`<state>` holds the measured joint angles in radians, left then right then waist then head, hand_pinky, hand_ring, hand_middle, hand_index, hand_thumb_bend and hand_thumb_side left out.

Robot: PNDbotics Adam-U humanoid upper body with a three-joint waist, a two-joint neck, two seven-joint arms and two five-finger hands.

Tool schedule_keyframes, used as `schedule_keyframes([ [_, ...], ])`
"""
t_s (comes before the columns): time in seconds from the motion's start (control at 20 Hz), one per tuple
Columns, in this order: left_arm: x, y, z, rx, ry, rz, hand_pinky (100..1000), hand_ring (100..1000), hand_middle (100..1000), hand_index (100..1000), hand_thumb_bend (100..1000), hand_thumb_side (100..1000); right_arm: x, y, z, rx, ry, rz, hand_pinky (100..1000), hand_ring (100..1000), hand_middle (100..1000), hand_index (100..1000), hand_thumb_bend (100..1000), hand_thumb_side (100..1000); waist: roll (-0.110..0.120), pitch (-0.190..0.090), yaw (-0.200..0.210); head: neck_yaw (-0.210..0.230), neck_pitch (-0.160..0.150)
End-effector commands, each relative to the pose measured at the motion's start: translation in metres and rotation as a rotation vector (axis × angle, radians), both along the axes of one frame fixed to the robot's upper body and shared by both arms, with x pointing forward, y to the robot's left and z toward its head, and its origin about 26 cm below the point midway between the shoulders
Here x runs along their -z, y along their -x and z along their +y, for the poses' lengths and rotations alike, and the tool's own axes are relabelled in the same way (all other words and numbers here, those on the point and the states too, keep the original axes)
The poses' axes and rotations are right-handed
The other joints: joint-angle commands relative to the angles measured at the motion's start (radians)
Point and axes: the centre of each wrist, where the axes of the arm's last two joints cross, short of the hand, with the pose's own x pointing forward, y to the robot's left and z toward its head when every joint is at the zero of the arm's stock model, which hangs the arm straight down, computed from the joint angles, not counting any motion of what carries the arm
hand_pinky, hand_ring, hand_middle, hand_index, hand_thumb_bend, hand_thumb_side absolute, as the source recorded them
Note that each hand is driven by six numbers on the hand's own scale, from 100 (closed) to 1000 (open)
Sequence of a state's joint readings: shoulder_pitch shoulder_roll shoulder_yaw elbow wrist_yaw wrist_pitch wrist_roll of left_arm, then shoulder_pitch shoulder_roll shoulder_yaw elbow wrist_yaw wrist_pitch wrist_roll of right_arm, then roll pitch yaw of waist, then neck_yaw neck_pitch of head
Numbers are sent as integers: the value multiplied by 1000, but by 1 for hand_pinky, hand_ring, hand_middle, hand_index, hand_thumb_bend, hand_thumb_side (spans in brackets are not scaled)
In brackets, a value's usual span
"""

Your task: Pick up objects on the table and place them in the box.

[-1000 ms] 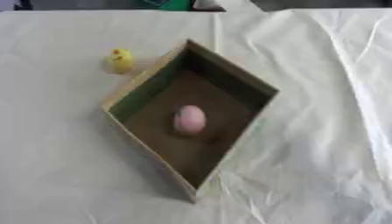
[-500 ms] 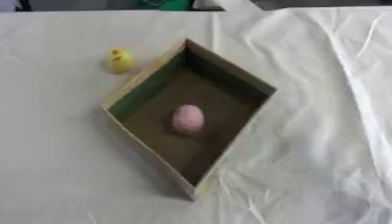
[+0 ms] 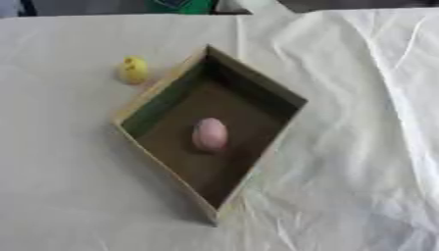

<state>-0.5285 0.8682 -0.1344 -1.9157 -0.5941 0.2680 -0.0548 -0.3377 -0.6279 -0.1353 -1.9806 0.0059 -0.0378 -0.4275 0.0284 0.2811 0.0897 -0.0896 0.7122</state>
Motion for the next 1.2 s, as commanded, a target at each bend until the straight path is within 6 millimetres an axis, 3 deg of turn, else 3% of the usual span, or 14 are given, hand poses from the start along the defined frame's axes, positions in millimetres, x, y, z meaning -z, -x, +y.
schedule_keyframes([
  [0.05, -8, -8, 4, -25, -114, 44, 568, 721, 745, 891, 269, 872, -10, 4, 0, -1, 18, -29, 778, 654, 596, 776, 100, 471, 0, -22, -2, 4, -1],
  [0.8, 2, -72, -5, 18, -275, 345, 627, 779, 802, 938, 547, 900, -6, 2, 4, -21, -3, -8, 781, 651, 593, 774, 100, 478, -4, -19, -24, 29, -21],
  [1.0, 7, -86, -11, 43, -276, 408, 640, 792, 811, 938, 639, 975, -5, 2, 5, -24, -10, -1, 782, 649, 592, 773, 100, 482, -4, -14, -30, 35, -29],
  [1.2, 9, -96, -21, 78, -282, 461, 648, 806, 820, 949, 628, 983, -4, 2, 6, -26, -17, 1, 783, 648, 591, 772, 100, 486, -4, -9, -36, 40, -35],
])
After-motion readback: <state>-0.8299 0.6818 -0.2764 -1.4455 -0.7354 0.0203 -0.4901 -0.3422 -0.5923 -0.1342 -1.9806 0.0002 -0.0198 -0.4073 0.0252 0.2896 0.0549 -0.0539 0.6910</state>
